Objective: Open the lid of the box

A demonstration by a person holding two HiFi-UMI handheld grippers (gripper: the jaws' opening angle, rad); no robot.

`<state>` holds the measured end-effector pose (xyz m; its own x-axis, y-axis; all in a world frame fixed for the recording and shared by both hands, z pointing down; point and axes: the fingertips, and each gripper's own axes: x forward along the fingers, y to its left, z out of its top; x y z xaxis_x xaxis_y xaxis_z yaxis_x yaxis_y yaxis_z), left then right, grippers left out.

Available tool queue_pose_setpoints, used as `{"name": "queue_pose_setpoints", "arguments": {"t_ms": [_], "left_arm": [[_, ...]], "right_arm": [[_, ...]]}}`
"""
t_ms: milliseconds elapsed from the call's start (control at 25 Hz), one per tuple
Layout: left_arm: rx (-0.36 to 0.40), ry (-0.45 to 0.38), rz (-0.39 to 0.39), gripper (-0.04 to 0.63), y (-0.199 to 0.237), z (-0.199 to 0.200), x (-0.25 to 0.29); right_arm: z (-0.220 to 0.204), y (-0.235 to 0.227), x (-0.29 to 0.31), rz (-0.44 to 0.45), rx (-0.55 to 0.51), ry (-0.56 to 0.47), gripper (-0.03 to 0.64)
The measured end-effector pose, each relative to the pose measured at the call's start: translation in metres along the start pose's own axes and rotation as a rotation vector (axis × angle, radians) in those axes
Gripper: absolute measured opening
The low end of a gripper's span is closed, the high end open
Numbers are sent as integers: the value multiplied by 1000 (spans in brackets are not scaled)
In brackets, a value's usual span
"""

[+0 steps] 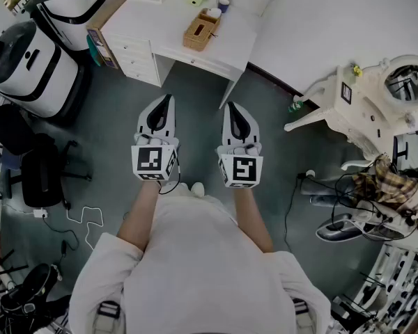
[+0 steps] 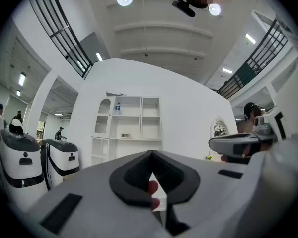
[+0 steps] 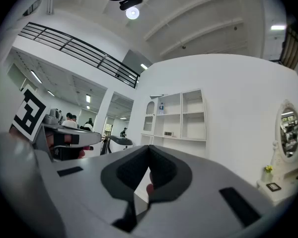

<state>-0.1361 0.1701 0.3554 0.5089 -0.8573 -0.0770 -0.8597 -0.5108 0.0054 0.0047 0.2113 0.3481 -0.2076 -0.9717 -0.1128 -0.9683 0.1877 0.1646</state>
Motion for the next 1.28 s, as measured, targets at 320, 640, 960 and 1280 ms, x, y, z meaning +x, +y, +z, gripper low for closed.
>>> {"name": "queue_pose_setpoints", "arguments": {"t_ms": [320, 640, 960, 1280], "left_arm": [[14, 10, 24, -3, -7, 3, 5], [-1, 24, 39, -3, -19, -10, 29], [-6, 50, 49, -3, -16, -31, 74], [-42, 53, 61, -3, 15, -61, 171]], "right_arm": [[0, -14, 1, 6, 10, 3, -12], [-24, -42, 15, 21, 17, 38, -12], [-49, -71, 53, 29, 23, 73, -12], [-83, -115, 141, 44, 16, 85, -12]]}}
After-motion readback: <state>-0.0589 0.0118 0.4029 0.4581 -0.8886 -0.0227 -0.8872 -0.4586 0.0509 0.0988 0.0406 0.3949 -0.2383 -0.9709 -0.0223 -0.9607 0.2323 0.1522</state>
